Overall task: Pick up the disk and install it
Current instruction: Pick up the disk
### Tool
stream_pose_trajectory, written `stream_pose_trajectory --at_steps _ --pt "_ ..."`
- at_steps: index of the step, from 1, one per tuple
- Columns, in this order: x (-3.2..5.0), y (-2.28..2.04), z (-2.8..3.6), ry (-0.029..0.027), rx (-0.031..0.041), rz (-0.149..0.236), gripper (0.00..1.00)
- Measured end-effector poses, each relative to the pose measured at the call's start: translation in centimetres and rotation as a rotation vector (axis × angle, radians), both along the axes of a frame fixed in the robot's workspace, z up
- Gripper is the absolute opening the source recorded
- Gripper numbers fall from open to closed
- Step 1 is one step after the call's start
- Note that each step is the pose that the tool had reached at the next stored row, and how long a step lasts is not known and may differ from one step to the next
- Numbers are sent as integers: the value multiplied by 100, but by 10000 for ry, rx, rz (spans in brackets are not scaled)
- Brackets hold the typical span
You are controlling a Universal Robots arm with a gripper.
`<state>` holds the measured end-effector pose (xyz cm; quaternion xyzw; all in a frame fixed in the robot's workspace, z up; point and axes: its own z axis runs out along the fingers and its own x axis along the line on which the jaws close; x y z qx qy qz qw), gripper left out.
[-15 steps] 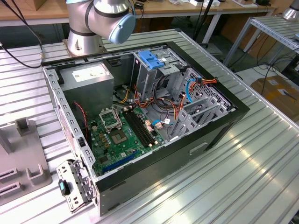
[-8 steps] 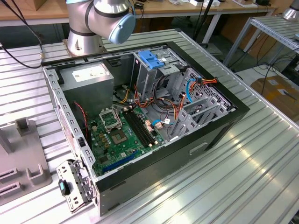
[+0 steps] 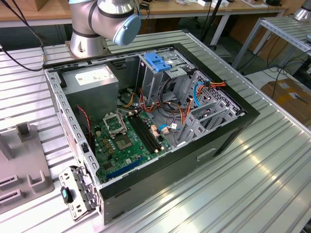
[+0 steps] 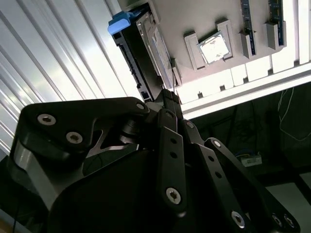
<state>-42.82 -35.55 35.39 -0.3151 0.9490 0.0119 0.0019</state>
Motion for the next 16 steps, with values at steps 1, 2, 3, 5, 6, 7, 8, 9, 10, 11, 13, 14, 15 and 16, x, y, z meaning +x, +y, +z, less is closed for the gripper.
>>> stream_pose_trajectory --at_steps 1,2,3,5,6,7,8,9,10,11,13,14,15,16 --pt "0 0 0 1 0 0 11" --pt "0 0 0 0 0 1 11" --pt "0 0 0 0 0 6 11" --pt "0 0 0 0 0 95 11" --pt "0 0 0 -1 0 271 11" --pt "0 0 -1 -1 0 584 11" --pt "0 0 -1 0 0 922 11" --pt "0 0 -1 0 -1 1012 11" --pt "0 0 -1 1 -1 1030 11" --pt "0 0 -2 0 -1 1032 11" --pt "0 0 -1 0 -1 1032 11" --pt "0 0 -1 1 0 1032 11" --pt "0 0 -1 0 -1 1032 11" --pt "0 0 -2 0 -1 1033 11"
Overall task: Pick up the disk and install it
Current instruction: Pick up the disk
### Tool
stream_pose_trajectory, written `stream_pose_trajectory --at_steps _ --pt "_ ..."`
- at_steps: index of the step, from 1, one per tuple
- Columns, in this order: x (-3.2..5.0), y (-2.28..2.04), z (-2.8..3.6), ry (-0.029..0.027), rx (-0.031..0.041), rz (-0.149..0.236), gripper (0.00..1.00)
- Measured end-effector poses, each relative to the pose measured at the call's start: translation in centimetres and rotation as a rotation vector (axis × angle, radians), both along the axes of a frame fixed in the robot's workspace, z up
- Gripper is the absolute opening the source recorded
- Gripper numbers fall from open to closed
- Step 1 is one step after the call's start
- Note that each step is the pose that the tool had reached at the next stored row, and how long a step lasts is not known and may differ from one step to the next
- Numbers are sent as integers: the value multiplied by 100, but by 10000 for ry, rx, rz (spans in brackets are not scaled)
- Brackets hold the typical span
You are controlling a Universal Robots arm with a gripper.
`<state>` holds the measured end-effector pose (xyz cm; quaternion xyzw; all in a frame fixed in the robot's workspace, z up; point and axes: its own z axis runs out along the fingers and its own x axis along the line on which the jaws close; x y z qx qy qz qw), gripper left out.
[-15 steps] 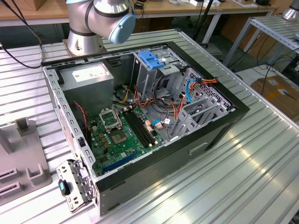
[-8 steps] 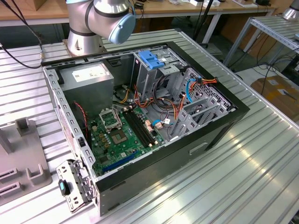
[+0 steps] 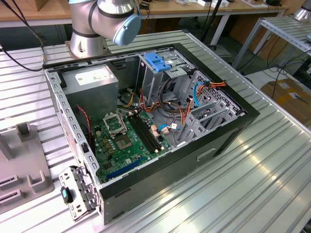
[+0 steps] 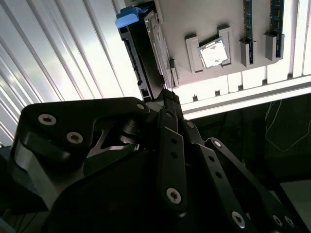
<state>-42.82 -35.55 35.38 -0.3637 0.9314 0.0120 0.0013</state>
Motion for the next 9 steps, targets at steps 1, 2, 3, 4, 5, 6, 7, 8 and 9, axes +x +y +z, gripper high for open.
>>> stream_pose_trajectory --at_steps 1,2,3,4,5,6,7,8,9 --pt "0 0 0 0 0 0 11" --pt "0 0 0 0 0 5 11" --pt "0 0 0 0 0 21 11" --pt "1 1 0 -1 0 55 11" --pt "0 3 0 0 -1 127 11" --pt "0 3 0 0 0 170 11" --pt "0 3 0 0 0 187 11" --pt "0 3 0 0 0 188 11" --pt "0 3 0 0 0 189 11"
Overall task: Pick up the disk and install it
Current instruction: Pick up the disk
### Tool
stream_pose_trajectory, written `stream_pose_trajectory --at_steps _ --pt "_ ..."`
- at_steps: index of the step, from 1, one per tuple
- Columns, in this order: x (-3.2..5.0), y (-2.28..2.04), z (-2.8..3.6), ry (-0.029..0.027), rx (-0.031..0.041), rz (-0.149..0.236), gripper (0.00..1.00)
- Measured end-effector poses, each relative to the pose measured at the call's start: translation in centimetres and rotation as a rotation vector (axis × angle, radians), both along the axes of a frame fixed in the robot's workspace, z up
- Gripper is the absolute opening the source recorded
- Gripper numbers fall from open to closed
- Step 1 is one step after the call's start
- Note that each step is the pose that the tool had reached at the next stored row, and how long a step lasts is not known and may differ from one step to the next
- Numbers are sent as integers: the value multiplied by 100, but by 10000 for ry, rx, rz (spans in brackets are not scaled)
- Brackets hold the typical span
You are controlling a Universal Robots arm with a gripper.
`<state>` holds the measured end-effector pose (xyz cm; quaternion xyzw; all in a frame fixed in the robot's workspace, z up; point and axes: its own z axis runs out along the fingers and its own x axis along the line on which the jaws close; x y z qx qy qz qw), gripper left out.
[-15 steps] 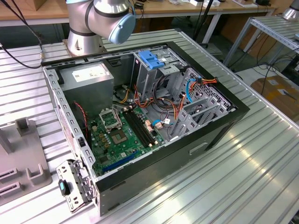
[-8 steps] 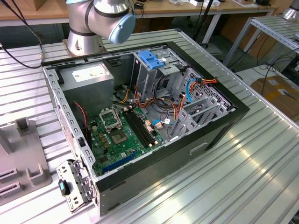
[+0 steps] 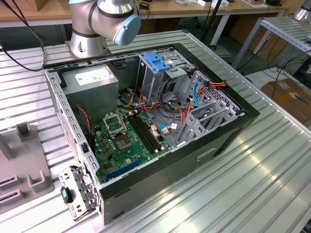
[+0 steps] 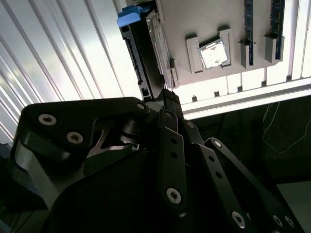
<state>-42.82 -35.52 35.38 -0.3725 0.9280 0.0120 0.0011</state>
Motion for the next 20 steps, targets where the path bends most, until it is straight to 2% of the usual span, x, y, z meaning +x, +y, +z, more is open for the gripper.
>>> stream_pose_trajectory --at_steps 5,10,12,20 --pt "0 0 0 0 0 126 11" --pt "0 1 -6 0 0 1088 11" --pt "0 2 -7 0 0 1335 11" --pt "0 2 -7 0 0 1443 11"
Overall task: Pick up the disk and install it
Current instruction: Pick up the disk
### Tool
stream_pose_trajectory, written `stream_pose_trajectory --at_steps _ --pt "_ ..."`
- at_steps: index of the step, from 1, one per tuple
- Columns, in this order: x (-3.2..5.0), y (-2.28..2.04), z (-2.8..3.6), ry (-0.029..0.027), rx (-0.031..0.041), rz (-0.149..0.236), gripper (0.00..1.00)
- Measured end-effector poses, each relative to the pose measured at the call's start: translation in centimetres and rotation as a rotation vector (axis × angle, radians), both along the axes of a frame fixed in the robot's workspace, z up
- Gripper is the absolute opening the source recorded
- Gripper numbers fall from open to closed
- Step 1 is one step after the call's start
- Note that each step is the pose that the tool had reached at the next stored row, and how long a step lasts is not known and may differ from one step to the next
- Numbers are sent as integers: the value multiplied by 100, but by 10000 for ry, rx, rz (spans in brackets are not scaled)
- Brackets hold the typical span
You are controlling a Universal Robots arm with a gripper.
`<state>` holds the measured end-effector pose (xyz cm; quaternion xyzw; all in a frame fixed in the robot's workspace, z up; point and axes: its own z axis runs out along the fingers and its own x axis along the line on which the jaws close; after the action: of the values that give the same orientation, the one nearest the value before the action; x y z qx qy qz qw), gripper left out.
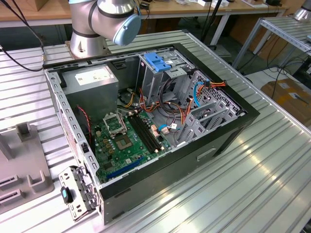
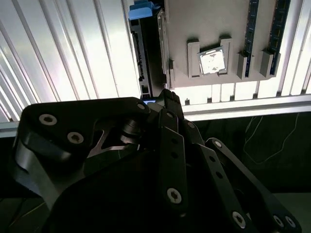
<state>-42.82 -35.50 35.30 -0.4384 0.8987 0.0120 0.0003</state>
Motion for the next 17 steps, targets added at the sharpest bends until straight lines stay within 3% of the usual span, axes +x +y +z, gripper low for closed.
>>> stream_pose_trajectory --at_steps 3,7,10,17 --pt "0 0 0 0 0 252 11" --pt "0 1 -1 0 0 1642 11" --pt "0 1 -2 0 0 2127 11" --pt "0 1 -3 0 0 2199 11"
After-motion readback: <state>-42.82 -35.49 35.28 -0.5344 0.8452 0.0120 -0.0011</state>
